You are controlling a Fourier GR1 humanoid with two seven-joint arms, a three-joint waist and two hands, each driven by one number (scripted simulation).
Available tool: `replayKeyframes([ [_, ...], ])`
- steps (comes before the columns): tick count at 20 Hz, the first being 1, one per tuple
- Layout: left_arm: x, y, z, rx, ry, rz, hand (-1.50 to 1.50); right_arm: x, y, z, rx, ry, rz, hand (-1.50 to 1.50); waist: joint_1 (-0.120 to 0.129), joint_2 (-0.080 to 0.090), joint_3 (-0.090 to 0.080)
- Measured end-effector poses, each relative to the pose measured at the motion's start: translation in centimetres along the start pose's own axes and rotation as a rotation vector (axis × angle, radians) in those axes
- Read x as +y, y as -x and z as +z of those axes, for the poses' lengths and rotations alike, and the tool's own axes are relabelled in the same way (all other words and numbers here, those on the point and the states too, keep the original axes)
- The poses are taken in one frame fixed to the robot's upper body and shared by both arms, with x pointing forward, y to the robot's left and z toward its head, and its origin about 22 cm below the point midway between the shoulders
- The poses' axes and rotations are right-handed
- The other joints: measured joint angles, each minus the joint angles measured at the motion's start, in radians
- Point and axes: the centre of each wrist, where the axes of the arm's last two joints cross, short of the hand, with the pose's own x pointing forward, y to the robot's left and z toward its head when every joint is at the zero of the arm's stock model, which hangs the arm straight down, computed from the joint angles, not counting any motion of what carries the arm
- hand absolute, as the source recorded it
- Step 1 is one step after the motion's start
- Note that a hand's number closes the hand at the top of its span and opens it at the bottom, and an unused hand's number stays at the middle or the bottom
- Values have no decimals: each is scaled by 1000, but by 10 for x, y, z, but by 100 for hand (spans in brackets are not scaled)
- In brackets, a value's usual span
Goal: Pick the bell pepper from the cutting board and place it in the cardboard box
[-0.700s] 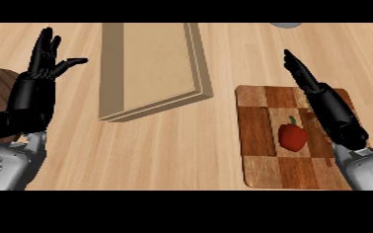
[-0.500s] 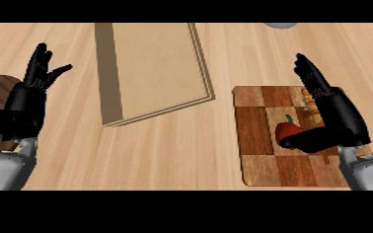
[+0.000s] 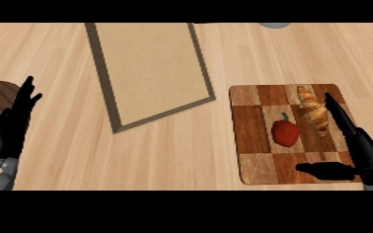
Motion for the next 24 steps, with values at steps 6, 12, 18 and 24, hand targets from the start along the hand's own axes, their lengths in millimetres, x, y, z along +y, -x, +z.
replayKeyframes([
  [6, 4, 7, -3, 38, 15, -24, 0, -17, 40, 29, -107, 22, -57, -150, 12, -4, 1],
  [12, -5, 7, -6, 38, 27, -33, 0, -61, 34, 20, -52, -103, 224, -150, 21, -3, -1],
  [18, -13, 4, -10, 34, 38, -32, 0, -74, -2, -11, 54, -294, 404, -150, 29, -3, -2],
  [24, -12, 8, -9, 33, 33, -33, 0, -64, -30, -44, 172, -464, 519, -150, 36, -3, -2],
])
